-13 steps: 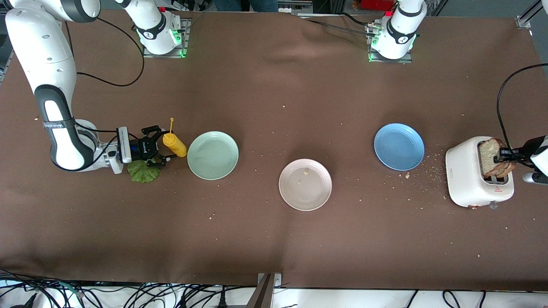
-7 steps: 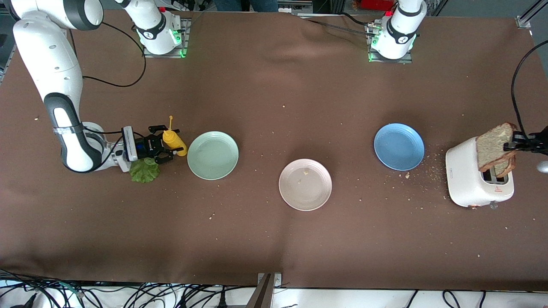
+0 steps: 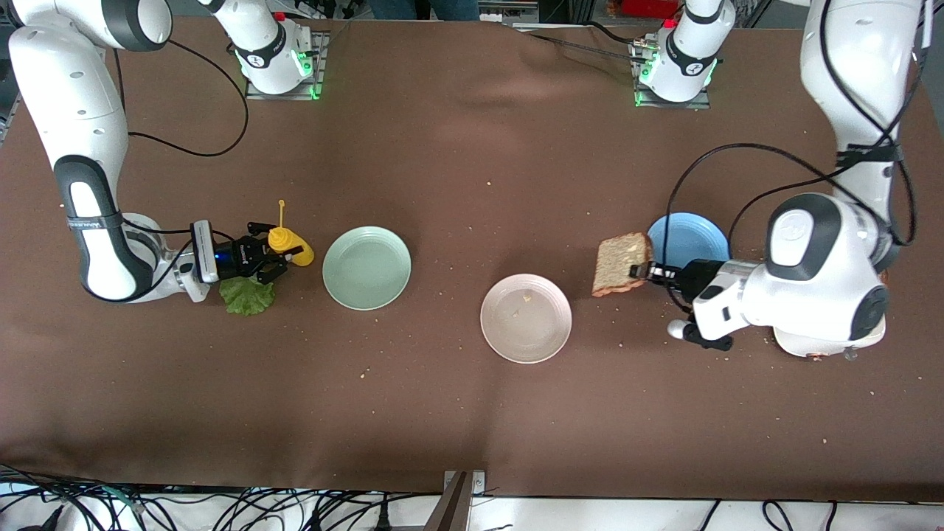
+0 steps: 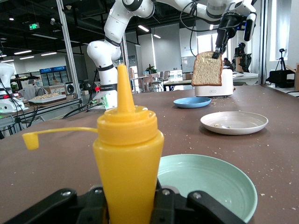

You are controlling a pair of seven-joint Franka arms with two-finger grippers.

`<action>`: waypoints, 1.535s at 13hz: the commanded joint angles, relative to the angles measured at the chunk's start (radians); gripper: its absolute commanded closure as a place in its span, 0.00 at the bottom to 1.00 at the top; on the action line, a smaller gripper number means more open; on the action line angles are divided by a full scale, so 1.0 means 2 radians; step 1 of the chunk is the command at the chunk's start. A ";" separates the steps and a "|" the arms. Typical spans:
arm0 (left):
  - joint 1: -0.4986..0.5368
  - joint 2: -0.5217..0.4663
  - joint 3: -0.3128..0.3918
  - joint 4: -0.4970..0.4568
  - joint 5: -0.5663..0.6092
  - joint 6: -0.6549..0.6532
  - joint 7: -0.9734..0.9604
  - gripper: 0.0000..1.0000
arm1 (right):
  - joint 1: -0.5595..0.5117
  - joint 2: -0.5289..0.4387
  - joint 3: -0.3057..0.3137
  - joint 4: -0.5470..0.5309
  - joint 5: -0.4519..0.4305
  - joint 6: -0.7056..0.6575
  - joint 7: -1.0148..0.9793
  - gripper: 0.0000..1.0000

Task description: Make sandwich in beige plate with both arms

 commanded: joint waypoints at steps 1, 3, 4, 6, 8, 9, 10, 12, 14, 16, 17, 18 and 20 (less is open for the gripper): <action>-0.024 0.043 0.005 0.017 -0.101 0.047 -0.006 1.00 | -0.005 -0.038 -0.007 0.005 -0.009 -0.025 0.066 1.00; -0.042 0.073 0.005 0.017 -0.167 0.088 -0.006 1.00 | -0.005 -0.065 -0.006 0.023 -0.037 -0.026 0.141 1.00; -0.051 0.081 0.005 0.017 -0.184 0.115 -0.005 1.00 | -0.003 -0.071 -0.006 0.037 -0.044 -0.026 0.172 1.00; -0.069 0.095 0.005 0.017 -0.189 0.160 -0.002 1.00 | 0.001 -0.080 -0.003 0.072 -0.064 -0.026 0.246 1.00; -0.073 0.103 0.005 0.014 -0.189 0.178 0.004 1.00 | 0.013 -0.080 0.000 0.122 -0.093 -0.025 0.315 1.00; -0.073 0.106 0.005 0.014 -0.188 0.178 0.004 0.89 | 0.020 -0.079 0.000 0.142 -0.107 -0.024 0.341 1.00; -0.073 0.108 0.005 0.014 -0.186 0.179 0.005 0.61 | 0.029 -0.080 0.000 0.153 -0.117 -0.022 0.366 1.00; -0.071 0.108 0.009 0.011 -0.182 0.184 0.008 0.00 | 0.045 -0.079 0.000 0.172 -0.130 -0.018 0.405 1.00; -0.066 0.107 0.022 0.010 -0.156 0.184 0.007 0.00 | 0.059 -0.080 -0.001 0.187 -0.142 -0.009 0.444 1.00; -0.061 0.103 0.029 0.008 -0.127 0.184 -0.001 0.00 | 0.076 -0.079 -0.001 0.198 -0.152 0.006 0.472 1.00; -0.060 0.102 0.038 0.008 -0.117 0.184 -0.001 0.00 | 0.086 -0.079 -0.002 0.200 -0.159 0.016 0.486 1.00; -0.057 0.093 0.054 0.008 -0.097 0.178 -0.001 0.00 | 0.096 -0.079 -0.001 0.203 -0.167 0.025 0.509 1.00; -0.056 0.071 0.079 0.008 -0.047 0.167 -0.002 0.00 | 0.120 -0.079 -0.001 0.211 -0.184 0.049 0.545 1.00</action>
